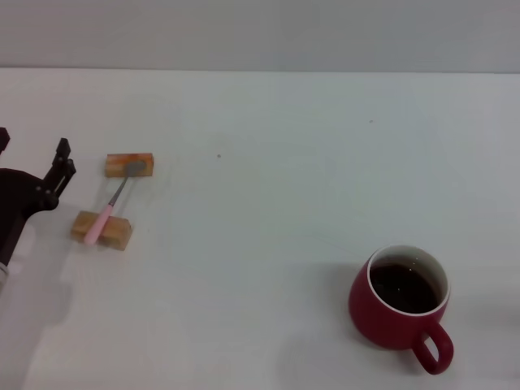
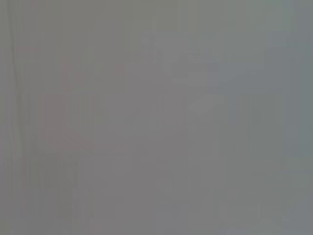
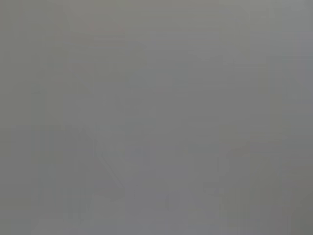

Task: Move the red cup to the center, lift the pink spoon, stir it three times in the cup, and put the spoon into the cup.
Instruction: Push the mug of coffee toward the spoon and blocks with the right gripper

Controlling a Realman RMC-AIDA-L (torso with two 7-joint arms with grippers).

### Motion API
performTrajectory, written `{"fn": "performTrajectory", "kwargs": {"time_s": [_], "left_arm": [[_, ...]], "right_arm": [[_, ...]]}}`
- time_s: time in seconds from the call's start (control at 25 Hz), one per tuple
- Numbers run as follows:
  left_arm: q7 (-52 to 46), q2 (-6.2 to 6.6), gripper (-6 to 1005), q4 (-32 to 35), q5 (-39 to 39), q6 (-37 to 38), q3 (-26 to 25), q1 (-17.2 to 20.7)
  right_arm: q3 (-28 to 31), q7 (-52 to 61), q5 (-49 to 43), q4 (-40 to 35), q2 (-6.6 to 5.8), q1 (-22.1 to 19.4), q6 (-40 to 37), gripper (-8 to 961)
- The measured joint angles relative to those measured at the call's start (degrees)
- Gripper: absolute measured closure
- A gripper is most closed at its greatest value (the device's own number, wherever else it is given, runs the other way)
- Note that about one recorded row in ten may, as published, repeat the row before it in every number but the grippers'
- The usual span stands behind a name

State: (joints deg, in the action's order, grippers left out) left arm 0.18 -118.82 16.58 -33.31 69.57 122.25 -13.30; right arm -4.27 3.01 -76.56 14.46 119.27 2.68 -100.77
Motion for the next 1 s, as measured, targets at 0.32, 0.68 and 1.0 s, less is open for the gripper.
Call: {"fn": "performTrajectory", "kwargs": {"time_s": [0.32,0.68,1.0], "left_arm": [[0.18,0.04,165,-0.22,-0.18,-1.94,0.31,-2.47],[4.47,0.04,165,0.10,-0.39,-3.03,0.02,-3.26],[3.05,-0.09,165,0.05,-0.45,-3.32,0.19,-2.76]], "right_arm": [[-1.01,0.32,-0.09,0.89,0.14,0.73,3.11,932],[-6.74,-1.35,-0.21,6.91,0.42,1.25,6.58,953],[-11.05,-12.13,-0.36,14.36,0.47,1.61,7.02,953]]}}
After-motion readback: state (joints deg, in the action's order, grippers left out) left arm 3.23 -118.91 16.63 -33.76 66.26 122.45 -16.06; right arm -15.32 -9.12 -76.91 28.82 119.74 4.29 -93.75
